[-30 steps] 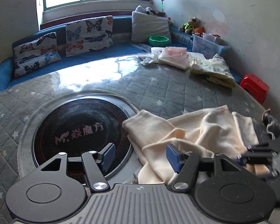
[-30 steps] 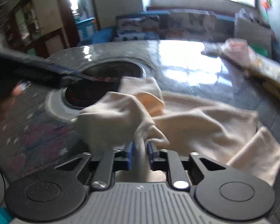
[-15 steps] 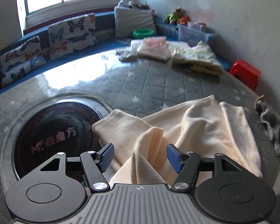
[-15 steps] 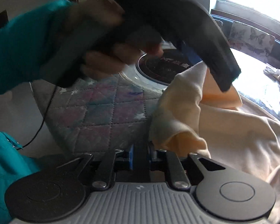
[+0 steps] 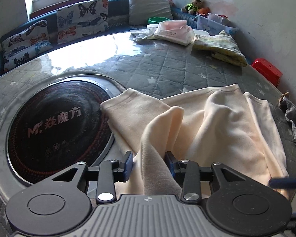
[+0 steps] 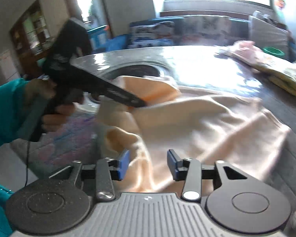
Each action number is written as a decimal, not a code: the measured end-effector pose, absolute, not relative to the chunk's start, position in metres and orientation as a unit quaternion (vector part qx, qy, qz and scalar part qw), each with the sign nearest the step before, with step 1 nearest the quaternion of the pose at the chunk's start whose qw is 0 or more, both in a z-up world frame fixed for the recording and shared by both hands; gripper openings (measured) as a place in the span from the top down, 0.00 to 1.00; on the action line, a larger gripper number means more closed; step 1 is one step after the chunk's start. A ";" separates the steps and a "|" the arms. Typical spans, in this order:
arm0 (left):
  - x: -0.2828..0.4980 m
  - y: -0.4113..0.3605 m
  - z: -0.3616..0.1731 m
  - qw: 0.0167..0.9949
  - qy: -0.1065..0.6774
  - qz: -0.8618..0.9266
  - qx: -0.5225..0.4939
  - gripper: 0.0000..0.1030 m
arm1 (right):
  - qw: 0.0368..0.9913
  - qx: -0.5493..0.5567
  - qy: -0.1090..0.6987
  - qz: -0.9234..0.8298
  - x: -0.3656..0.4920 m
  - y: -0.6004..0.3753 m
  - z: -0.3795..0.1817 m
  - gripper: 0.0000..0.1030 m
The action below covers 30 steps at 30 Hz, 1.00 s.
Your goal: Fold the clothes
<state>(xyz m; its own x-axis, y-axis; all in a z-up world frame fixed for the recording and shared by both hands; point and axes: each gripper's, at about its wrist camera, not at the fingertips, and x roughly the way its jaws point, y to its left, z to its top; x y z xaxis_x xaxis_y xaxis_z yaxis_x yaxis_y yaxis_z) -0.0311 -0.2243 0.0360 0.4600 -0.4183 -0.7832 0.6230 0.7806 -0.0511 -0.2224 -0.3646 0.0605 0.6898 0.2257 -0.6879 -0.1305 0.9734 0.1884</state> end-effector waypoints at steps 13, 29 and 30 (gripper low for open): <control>-0.078 -0.206 0.054 0.868 0.376 -0.294 0.135 0.33 | 0.922 0.036 0.381 0.058 -0.235 -0.357 0.065 0.34; -0.123 -0.183 0.059 0.881 0.365 -0.265 0.144 0.24 | 0.927 0.010 0.371 0.061 -0.252 -0.329 0.059 0.23; -0.123 -0.182 0.060 0.882 0.364 -0.263 0.142 0.24 | 0.926 0.010 0.371 0.060 -0.252 -0.328 0.059 0.23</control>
